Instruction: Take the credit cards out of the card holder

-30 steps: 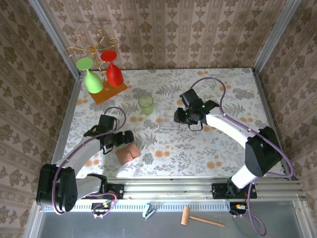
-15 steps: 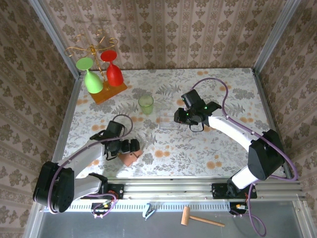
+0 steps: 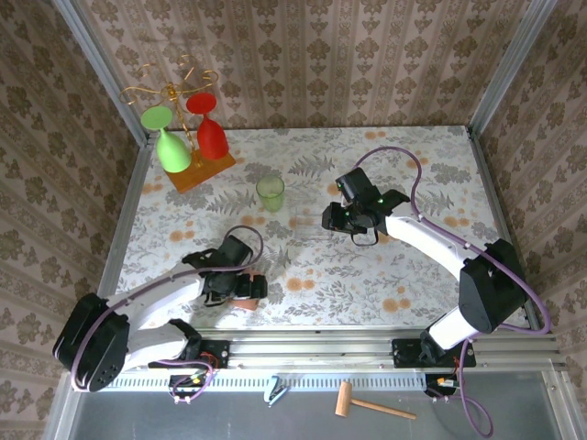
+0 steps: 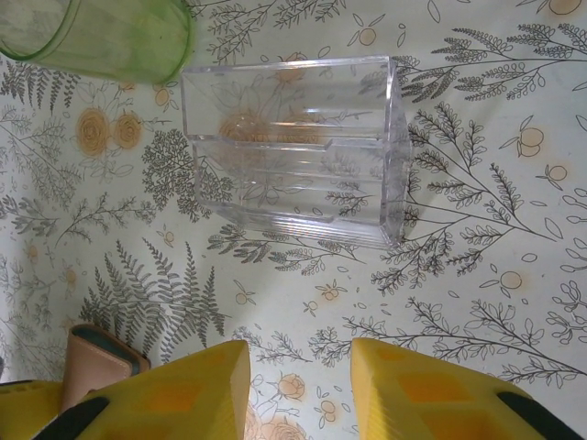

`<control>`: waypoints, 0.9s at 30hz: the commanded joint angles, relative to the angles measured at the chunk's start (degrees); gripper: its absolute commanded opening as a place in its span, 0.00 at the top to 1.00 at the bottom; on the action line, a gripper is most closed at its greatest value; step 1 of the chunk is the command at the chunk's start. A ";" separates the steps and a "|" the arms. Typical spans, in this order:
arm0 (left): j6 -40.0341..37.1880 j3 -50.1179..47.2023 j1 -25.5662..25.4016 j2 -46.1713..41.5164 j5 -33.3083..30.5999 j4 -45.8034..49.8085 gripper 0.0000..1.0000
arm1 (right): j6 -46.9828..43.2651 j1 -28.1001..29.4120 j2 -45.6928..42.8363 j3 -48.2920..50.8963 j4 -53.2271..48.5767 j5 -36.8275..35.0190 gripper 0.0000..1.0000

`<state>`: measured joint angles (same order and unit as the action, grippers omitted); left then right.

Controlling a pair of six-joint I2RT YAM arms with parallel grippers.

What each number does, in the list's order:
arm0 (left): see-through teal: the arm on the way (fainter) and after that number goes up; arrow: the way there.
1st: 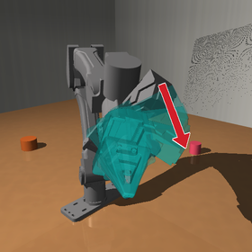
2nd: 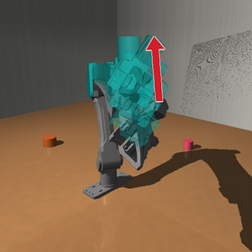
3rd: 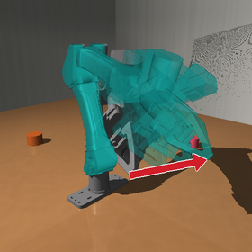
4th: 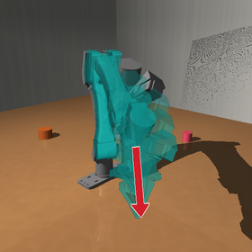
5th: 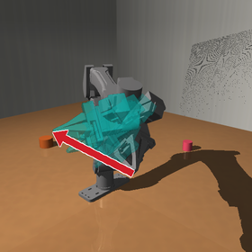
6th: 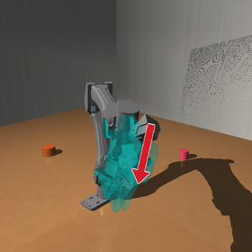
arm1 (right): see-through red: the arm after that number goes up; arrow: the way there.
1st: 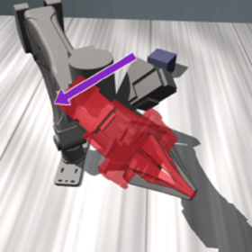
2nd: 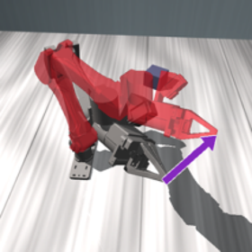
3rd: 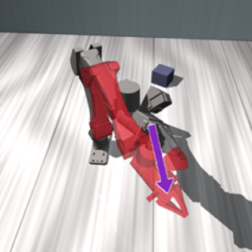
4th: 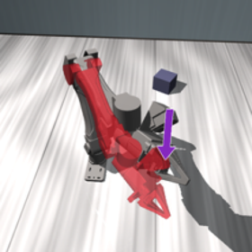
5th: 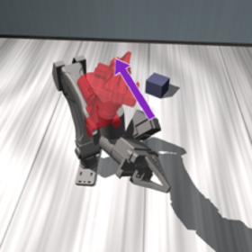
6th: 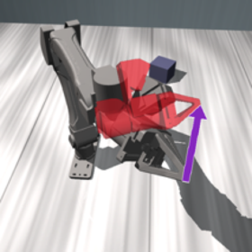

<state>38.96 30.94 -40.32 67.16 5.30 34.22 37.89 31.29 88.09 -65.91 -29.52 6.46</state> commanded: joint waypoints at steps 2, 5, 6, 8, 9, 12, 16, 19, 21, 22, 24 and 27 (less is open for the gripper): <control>1.76 4.39 -2.18 4.11 -4.87 3.83 0.07 | 0.22 0.09 -1.51 0.61 0.44 0.75 0.65; 1.99 6.38 -3.44 7.46 -5.37 4.05 0.07 | 0.09 0.09 -1.85 0.82 0.35 0.57 0.65; 2.03 6.91 -3.75 8.45 -5.34 4.10 0.08 | 0.00 0.09 -1.88 0.86 0.25 0.54 0.65; 2.07 8.17 -4.58 10.31 -5.45 4.27 0.09 | 0.03 0.09 -2.15 1.00 0.25 0.31 0.65; 2.18 8.59 -4.91 10.89 -5.48 4.45 0.10 | 0.02 0.09 -2.24 1.13 0.34 0.23 0.65; 2.51 10.12 -5.99 12.34 -5.38 4.61 0.12 | -0.09 0.09 -2.49 1.31 0.25 0.22 0.65; 3.13 12.24 -7.07 14.08 -4.75 4.78 0.15 | -0.20 0.00 -2.84 1.56 0.26 0.05 0.65; 3.82 14.21 -7.78 15.42 -4.34 4.66 0.16 | -0.38 0.00 -3.11 1.57 0.16 -0.04 0.65; 4.51 15.81 -8.34 16.84 -4.11 4.57 0.17 | -0.69 0.00 -3.35 1.65 0.07 -0.05 0.65; 4.87 16.58 -8.66 17.48 -4.00 4.48 0.17 | -0.75 -0.08 -3.51 1.66 -0.01 -0.20 0.65; 5.87 18.14 -9.34 19.47 -3.48 3.79 0.17 | -1.02 -0.08 -3.73 1.73 -0.18 -0.28 0.65; 7.51 20.51 -10.34 22.47 -2.85 2.56 0.18 | -1.48 -0.26 -4.06 1.87 -0.60 -0.39 0.65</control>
<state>43.64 48.86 -49.60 87.66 1.50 37.06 37.58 31.29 85.82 -64.86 -29.34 6.48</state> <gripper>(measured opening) 0.826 0.352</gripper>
